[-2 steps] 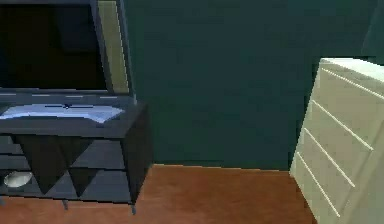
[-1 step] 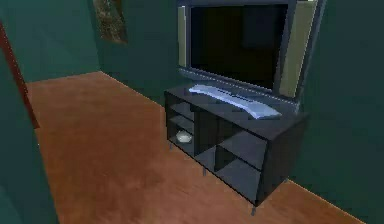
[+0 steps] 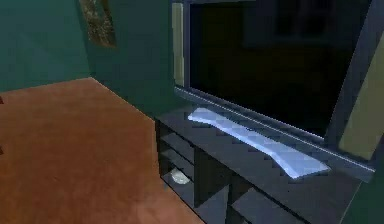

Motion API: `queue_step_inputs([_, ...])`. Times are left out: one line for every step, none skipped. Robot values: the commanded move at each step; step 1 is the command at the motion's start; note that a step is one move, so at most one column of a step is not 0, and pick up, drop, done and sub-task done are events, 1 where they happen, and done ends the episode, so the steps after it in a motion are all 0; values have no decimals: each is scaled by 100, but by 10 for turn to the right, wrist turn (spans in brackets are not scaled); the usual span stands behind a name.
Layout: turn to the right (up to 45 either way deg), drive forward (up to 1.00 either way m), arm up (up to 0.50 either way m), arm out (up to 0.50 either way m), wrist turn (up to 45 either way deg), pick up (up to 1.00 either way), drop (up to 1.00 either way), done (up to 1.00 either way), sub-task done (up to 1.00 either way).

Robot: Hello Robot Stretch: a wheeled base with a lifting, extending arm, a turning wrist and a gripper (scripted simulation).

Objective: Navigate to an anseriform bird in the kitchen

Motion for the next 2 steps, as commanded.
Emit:
queue_step_inputs([-390,0,0,0,0,0,0,0,0])
queue_step_inputs([0,100,0,0,0,0,0,0,0])
